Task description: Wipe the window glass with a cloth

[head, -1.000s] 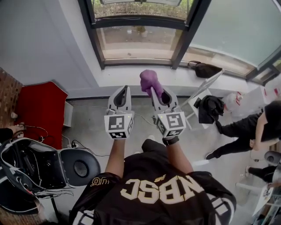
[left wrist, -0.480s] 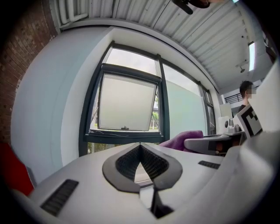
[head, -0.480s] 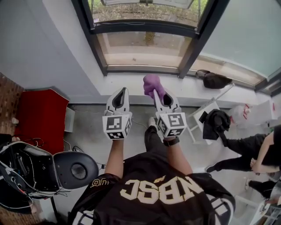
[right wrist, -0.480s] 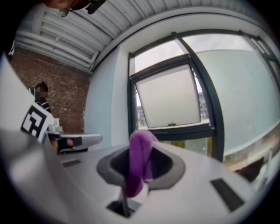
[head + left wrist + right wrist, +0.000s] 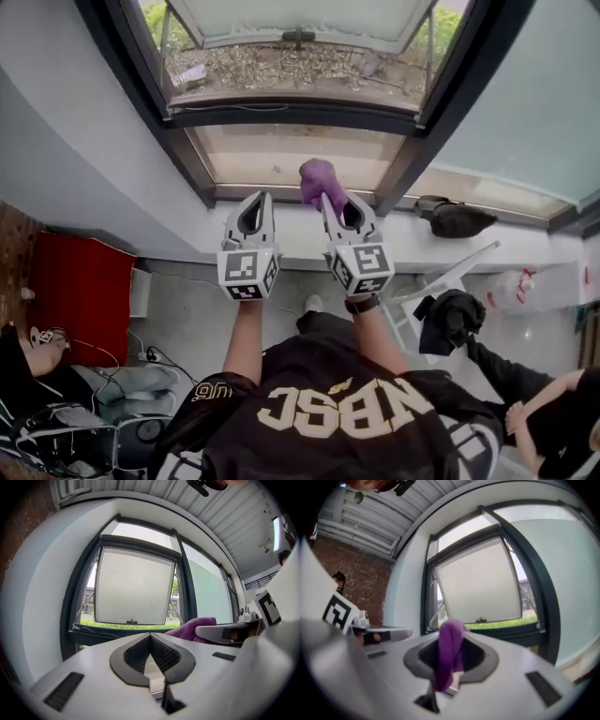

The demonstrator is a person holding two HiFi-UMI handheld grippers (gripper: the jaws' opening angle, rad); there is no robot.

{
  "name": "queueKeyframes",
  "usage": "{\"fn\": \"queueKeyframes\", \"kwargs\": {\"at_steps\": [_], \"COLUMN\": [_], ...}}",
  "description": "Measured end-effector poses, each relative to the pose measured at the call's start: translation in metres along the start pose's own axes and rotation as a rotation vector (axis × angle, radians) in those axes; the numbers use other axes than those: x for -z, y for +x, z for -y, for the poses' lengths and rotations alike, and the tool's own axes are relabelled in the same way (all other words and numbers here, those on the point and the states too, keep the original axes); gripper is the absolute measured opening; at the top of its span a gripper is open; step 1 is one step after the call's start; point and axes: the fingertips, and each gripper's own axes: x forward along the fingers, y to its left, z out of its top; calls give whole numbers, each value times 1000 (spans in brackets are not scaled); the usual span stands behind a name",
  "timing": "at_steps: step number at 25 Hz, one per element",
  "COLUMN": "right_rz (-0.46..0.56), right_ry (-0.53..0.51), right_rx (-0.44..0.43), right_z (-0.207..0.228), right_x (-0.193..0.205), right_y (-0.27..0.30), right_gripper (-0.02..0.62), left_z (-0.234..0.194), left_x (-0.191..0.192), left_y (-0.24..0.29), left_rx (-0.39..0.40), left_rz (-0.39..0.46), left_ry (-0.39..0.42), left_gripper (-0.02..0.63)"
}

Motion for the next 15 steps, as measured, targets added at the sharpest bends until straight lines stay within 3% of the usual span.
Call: {"fn": "queueKeyframes", "kwargs": {"at_steps": [10,15], "right_rz": [-63,-90], "right_ry": [107,155], "right_rx": [-64,-65], "right_z": [62,85], "right_x": [34,55], "right_y": [68,84], "right_gripper": [86,86], "left_z": [-5,-15], "left_x": [49,53], "left_y": [99,115], "left_rx": [-25,-69], "left_rz": [-124,-72], "left_ry": [-57,-64], "left_gripper": [17,17]}}
